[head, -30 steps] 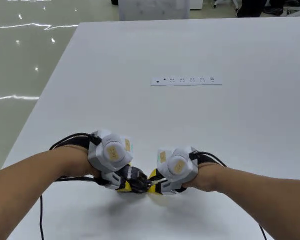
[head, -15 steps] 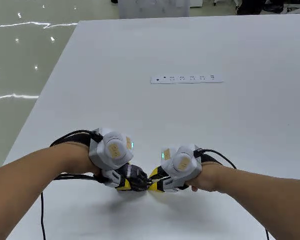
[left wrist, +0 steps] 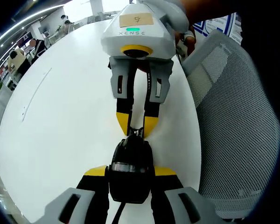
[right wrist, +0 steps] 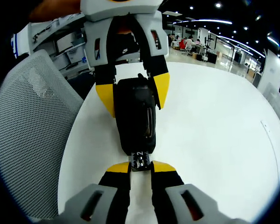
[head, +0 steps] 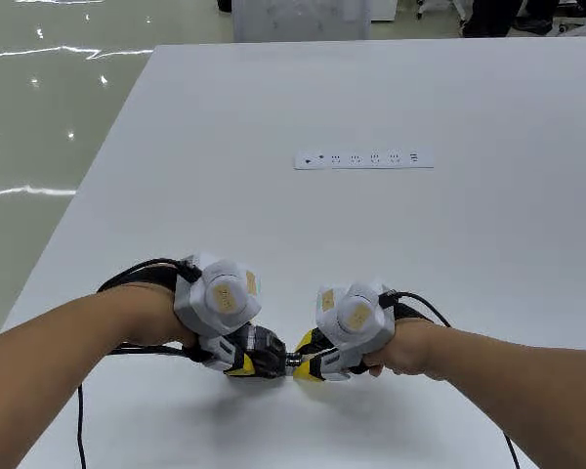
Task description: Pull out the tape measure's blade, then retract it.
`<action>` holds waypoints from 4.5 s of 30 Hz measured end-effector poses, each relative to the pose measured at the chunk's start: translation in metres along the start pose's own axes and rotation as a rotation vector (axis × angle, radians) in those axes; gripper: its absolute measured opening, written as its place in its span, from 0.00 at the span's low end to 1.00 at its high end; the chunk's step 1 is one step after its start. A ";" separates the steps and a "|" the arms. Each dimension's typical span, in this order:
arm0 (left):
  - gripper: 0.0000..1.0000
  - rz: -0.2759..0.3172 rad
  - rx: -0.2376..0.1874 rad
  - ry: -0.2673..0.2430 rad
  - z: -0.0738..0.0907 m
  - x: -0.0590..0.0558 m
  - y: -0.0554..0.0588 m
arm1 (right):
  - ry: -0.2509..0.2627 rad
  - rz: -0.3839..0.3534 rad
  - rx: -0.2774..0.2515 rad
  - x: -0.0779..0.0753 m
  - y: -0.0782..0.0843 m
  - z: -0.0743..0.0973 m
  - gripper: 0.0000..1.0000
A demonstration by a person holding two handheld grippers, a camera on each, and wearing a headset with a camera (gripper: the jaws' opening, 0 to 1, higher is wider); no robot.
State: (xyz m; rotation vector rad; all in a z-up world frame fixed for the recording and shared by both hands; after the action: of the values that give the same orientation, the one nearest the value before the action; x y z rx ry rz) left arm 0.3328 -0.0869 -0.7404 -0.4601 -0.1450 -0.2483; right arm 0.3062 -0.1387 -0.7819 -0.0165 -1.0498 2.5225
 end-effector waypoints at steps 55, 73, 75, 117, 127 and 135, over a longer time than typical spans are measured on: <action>0.31 -0.008 0.000 -0.002 0.000 -0.001 0.000 | 0.018 -0.032 0.019 0.001 0.030 0.027 0.13; 0.31 -0.004 0.000 -0.003 0.000 -0.001 0.000 | 0.025 -0.043 0.025 0.001 0.039 0.036 0.13; 0.31 -0.004 0.001 -0.003 0.000 0.000 0.001 | 0.026 -0.041 0.026 0.001 0.039 0.037 0.13; 0.31 0.021 -0.015 -0.009 0.001 0.000 0.000 | 0.053 -0.083 0.030 0.001 0.066 0.064 0.13; 0.31 0.019 -0.013 -0.008 0.001 -0.001 0.001 | 0.059 -0.092 0.032 0.001 0.073 0.070 0.13; 0.31 0.020 -0.011 -0.007 0.001 -0.001 0.000 | 0.061 -0.104 0.030 0.002 0.077 0.074 0.13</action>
State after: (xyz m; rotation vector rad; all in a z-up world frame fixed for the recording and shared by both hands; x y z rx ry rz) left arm 0.3323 -0.0858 -0.7396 -0.4736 -0.1460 -0.2282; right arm 0.2644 -0.2374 -0.7811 -0.0287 -0.9635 2.4285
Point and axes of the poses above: the centre of the closed fingertips' face, and the gripper's own axes: z roughly backward along the fingers, x roughly to its left, y roughly out of its underside, the point moved 2 cm from there along z, roughly backward along the fingers, and after that the axes turned 9 degrees about -y, right-handed, at the moved point
